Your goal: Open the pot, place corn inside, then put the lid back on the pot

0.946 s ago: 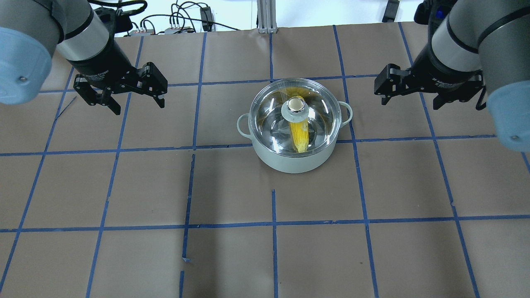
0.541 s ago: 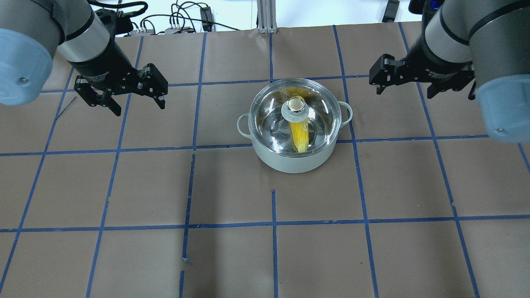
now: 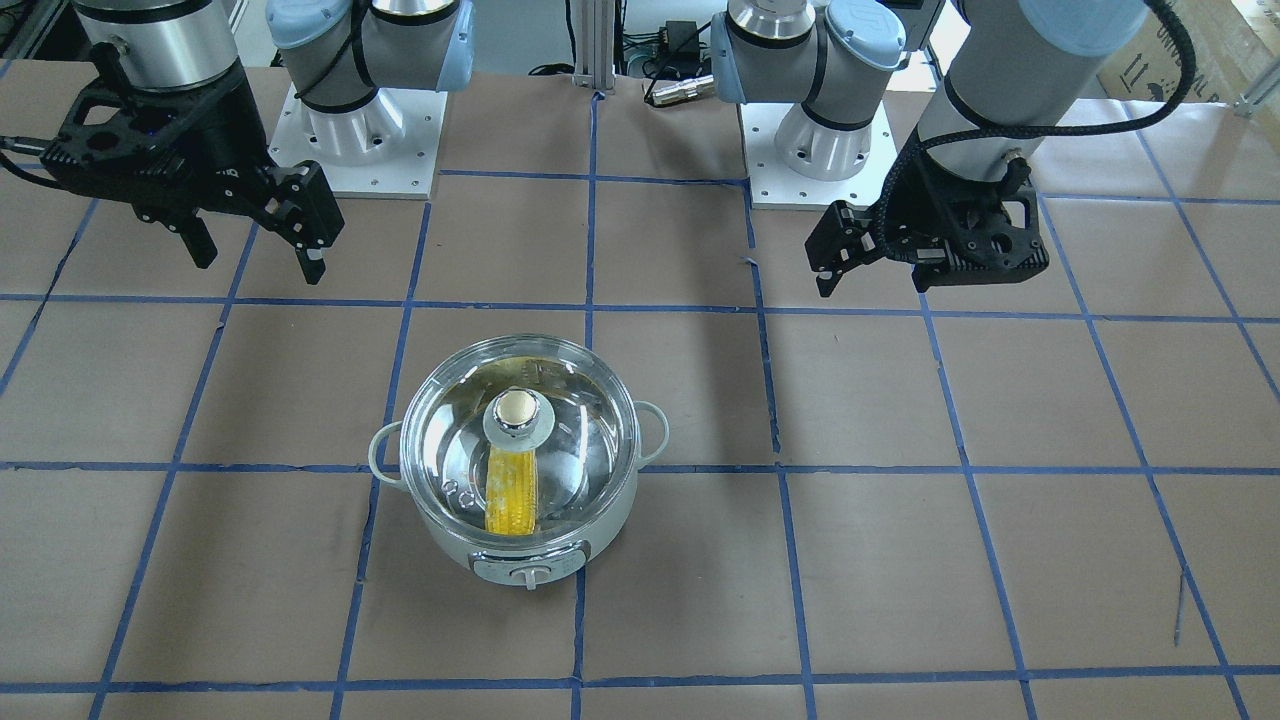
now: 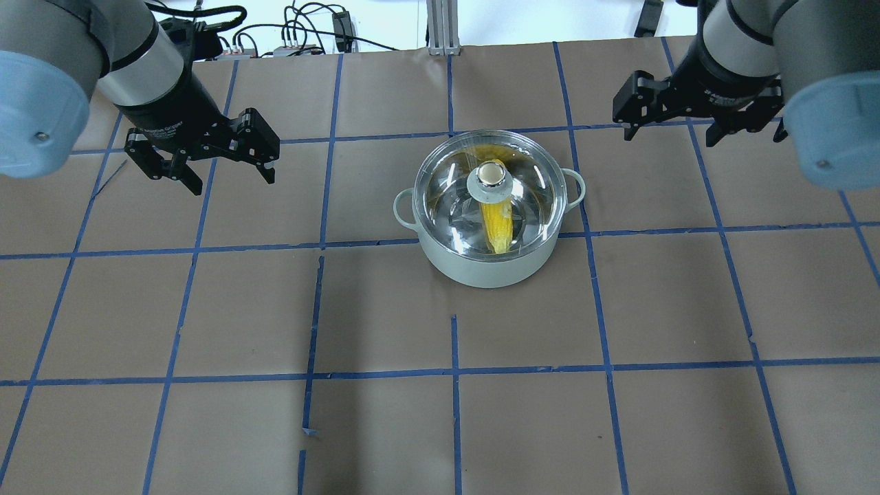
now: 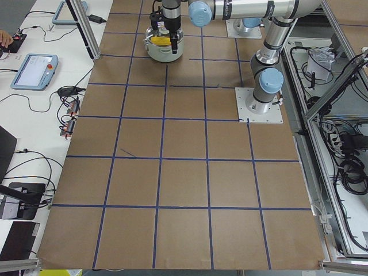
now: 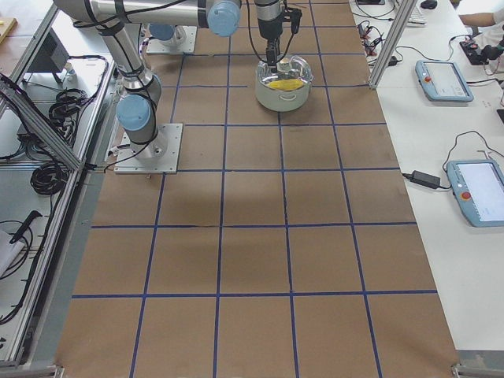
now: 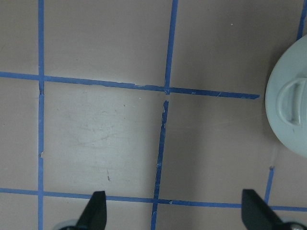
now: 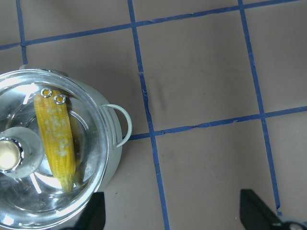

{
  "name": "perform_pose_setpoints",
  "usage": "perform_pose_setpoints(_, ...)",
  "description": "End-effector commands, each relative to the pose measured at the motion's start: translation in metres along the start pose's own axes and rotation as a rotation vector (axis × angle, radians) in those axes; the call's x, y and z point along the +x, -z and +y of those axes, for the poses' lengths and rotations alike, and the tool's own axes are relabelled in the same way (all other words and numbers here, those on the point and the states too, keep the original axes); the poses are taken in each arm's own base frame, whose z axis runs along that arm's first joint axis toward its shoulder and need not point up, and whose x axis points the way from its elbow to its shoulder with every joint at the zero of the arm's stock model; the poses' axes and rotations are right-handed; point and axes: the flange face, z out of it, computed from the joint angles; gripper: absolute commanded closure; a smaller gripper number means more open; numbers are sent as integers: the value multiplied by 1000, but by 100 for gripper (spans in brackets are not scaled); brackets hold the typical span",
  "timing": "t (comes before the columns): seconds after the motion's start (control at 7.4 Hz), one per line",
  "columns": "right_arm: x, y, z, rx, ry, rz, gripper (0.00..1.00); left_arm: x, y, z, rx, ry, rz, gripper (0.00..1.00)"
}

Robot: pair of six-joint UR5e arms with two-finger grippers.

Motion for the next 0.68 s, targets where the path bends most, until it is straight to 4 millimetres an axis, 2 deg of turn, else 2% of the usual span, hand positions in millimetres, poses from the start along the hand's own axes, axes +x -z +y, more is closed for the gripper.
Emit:
perform_pose_setpoints(0.0,-5,1,-16,-46,8,2,0,0,-1,0,-2,0,0,0)
perform_pose_setpoints(0.27,-5,1,-15,-51,8,3,0,0,2,0,4,-2,-4,0)
perform_pose_setpoints(0.54,-5,2,-15,-51,10,1,0,0,17,1,33,3,-5,0)
